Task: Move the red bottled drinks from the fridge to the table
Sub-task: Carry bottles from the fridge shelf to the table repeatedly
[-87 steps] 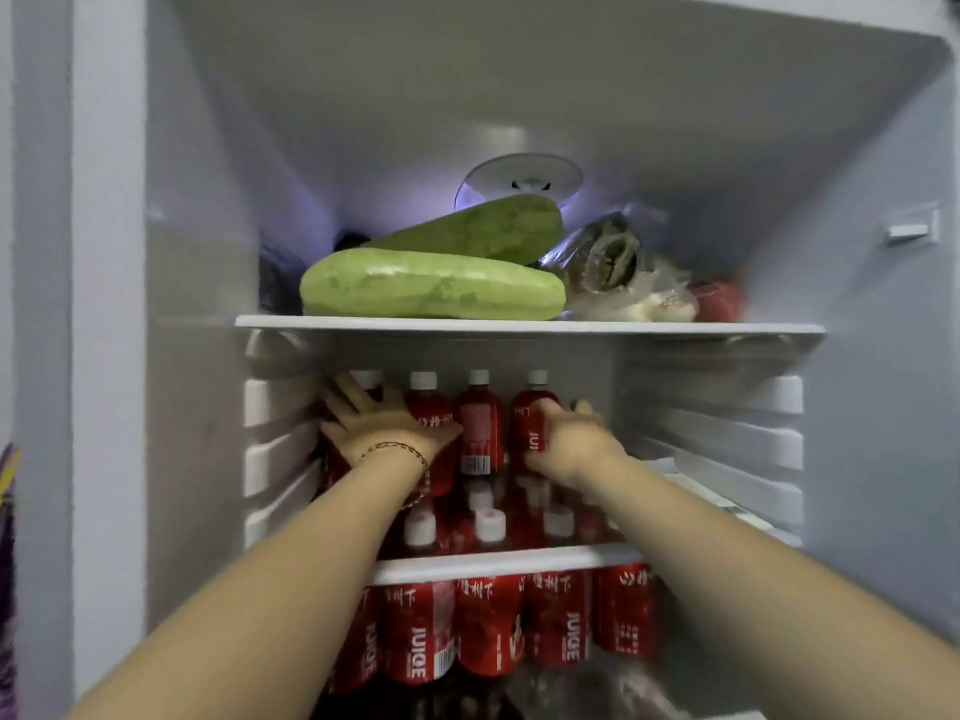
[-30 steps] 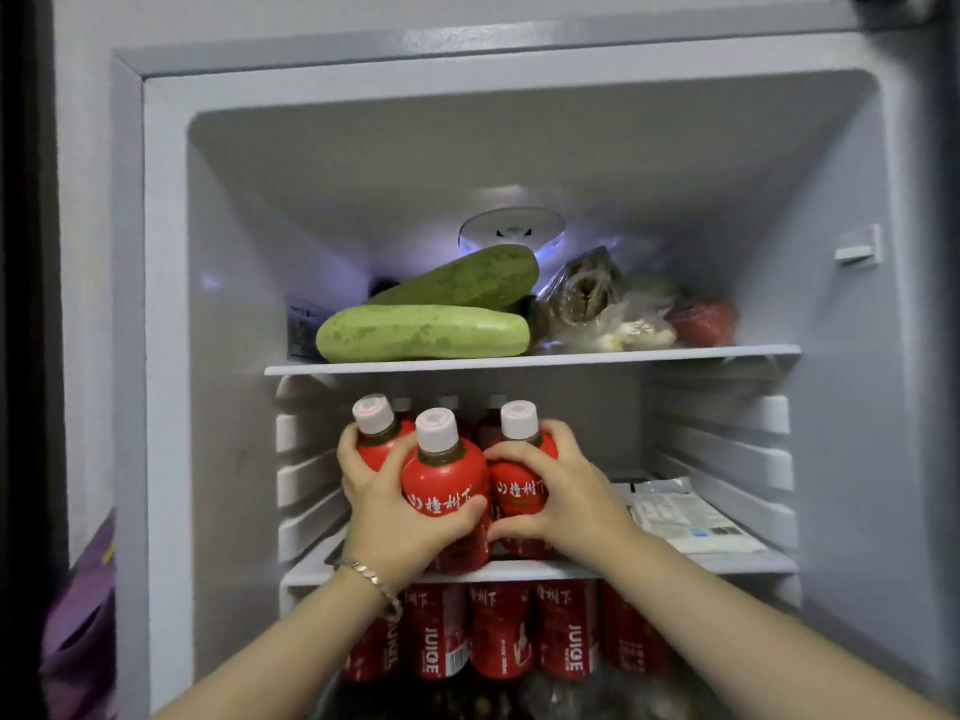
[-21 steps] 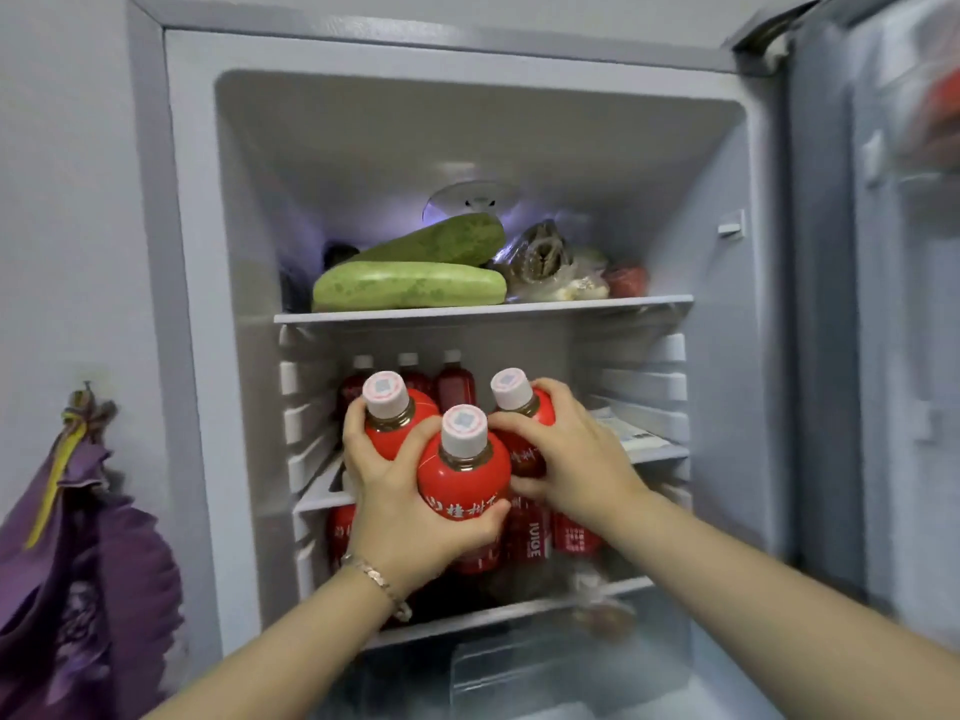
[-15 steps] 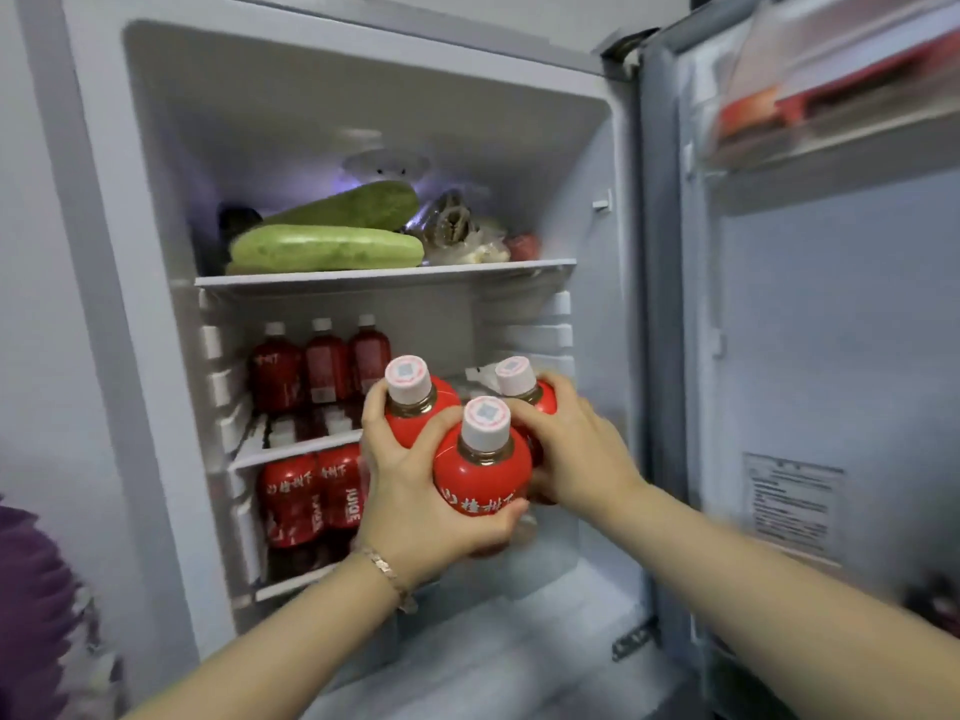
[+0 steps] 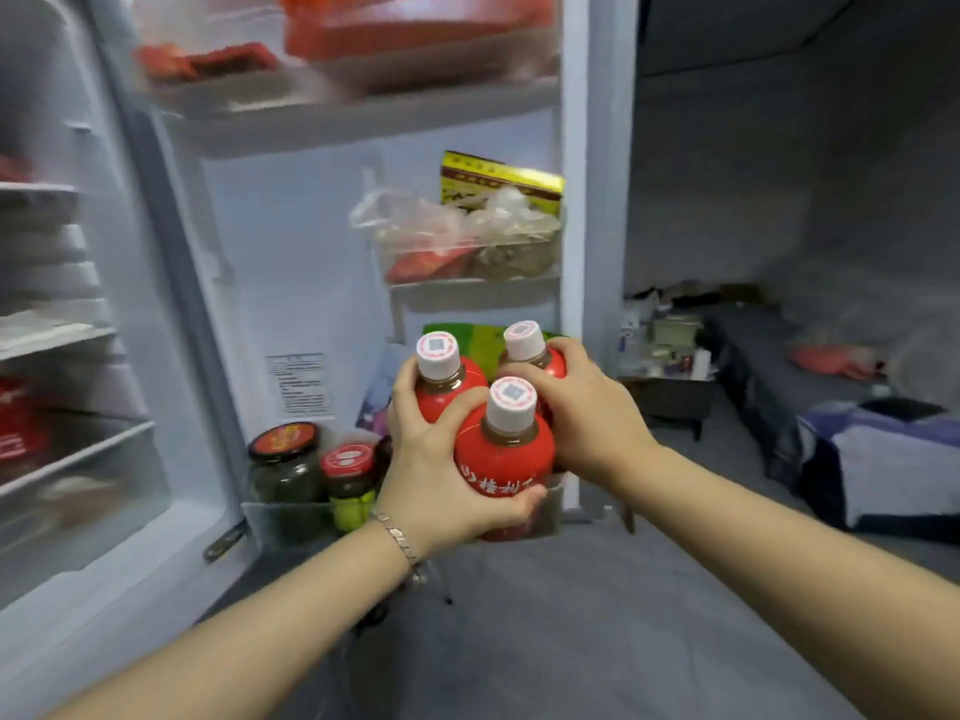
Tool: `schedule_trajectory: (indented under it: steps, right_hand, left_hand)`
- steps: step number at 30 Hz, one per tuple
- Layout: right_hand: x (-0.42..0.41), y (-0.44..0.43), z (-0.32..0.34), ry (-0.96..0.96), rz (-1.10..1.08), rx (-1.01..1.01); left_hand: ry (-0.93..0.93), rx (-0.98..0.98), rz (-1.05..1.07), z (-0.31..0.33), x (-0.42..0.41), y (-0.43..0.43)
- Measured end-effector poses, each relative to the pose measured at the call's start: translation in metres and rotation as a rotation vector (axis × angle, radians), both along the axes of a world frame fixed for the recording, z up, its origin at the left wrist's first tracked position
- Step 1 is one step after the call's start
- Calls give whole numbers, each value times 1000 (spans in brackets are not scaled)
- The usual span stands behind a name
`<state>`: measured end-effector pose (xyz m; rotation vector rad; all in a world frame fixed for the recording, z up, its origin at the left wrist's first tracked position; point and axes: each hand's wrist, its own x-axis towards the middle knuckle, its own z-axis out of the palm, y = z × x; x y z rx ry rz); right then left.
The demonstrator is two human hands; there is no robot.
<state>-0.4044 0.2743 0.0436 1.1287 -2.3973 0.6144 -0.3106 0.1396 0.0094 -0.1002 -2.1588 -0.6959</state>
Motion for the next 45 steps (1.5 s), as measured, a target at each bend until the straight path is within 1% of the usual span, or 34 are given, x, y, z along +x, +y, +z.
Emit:
schedule_trajectory:
  steps: [4,7,12,15,18,21,25,26,31,33,38,42,45]
  right_hand:
    - [-31,148,-17,-45,-251,20]
    - [-48,247,-28,-78,-373,2]
    - [-63,418,-50,-121,-620,36]
    - [-71,506,-64,-184,-762,49]
    - [-82,586,-81,-242,-913,51]
    - [-93,658,-102,-289,-1057,12]
    - [-110,744,-129,-326,-1248,-22]
    - [-111,756,-132,-331,-1278,-31]
    - [-136,854,-150,-363,-1544,-120]
    - [-142,889,-157,-365,-1633,-180]
    - [-151,977,-188,-396,-1813,-275]
    - [-166,1063,-221,-476,-1893,-331]
    - [-182,1135,-244,-524,-1911,-373]
  left_hand:
    - [-71,59,-211,-17,-60,133]
    - [-92,110,-344,-27,-99,224]
    - [-143,104,-570,-51,-156,387]
    - [-222,106,-707,-62,-184,476]
    - [-302,99,-840,-77,-214,558]
    - [-335,38,-961,-95,-247,634]
    - [-394,-21,-1140,-118,-290,732]
    - [-400,-24,-1157,-119,-294,745]
    - [-483,-163,-1359,-134,-353,869]
    - [-498,-223,-1404,-138,-369,912]
    - [-586,-275,-1458,-168,-401,1019]
    - [-647,-359,-1480,-200,-421,1108]
    - [-676,-431,-1478,-218,-436,1178]
